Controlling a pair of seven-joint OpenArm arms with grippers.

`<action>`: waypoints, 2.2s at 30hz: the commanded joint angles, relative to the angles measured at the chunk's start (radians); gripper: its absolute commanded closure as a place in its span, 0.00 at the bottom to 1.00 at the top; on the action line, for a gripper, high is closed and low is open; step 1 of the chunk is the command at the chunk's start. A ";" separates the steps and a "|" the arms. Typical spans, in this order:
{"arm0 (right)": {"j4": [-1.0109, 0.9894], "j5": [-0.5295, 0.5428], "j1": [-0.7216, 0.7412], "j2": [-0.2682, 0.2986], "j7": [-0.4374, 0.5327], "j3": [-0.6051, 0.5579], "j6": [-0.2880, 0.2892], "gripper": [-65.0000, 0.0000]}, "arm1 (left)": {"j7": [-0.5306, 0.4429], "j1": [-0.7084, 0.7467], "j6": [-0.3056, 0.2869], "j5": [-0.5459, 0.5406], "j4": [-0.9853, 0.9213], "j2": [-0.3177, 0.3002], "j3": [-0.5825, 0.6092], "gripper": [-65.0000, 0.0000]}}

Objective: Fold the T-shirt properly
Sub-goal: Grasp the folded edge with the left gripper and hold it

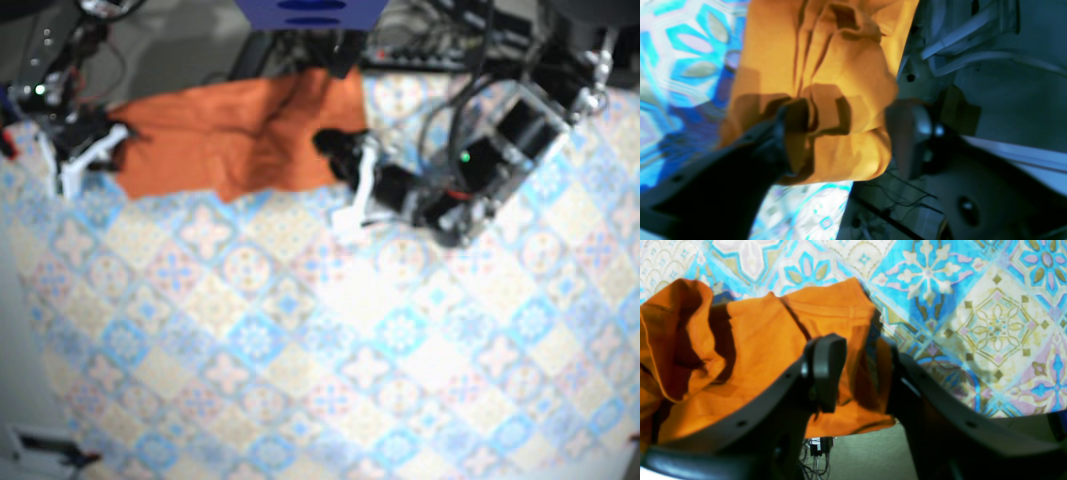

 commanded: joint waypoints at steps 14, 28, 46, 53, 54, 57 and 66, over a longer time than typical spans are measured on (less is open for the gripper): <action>0.015 0.011 0.003 0.011 0.015 0.003 0.004 0.70 | -0.013 0.022 -0.006 -0.026 0.013 0.015 -0.006 0.32; 0.015 0.011 0.003 0.009 0.015 0.003 0.004 0.70 | -0.007 0.021 -0.006 -0.028 0.013 -0.022 -0.064 0.32; 0.015 0.011 0.006 0.009 0.015 0.003 0.004 0.70 | -0.011 0.061 -0.005 -0.022 0.013 -0.031 -0.061 0.32; 0.006 0.011 0.007 0.009 0.015 0.002 0.004 0.70 | -0.014 0.056 -0.005 -0.022 0.013 -0.058 -0.064 0.33; 0.006 0.011 0.007 0.009 0.015 0.002 0.004 0.70 | -0.014 0.054 -0.005 -0.022 0.013 -0.068 -0.064 0.33; 0.001 0.011 0.009 0.009 0.015 0.002 0.004 0.70 | -0.016 0.054 -0.005 -0.022 0.013 -0.077 -0.064 0.33; 0.001 0.011 0.009 0.009 0.015 0.002 0.004 0.70 | -0.045 0.057 0.032 -0.020 0.013 -0.074 -0.063 0.32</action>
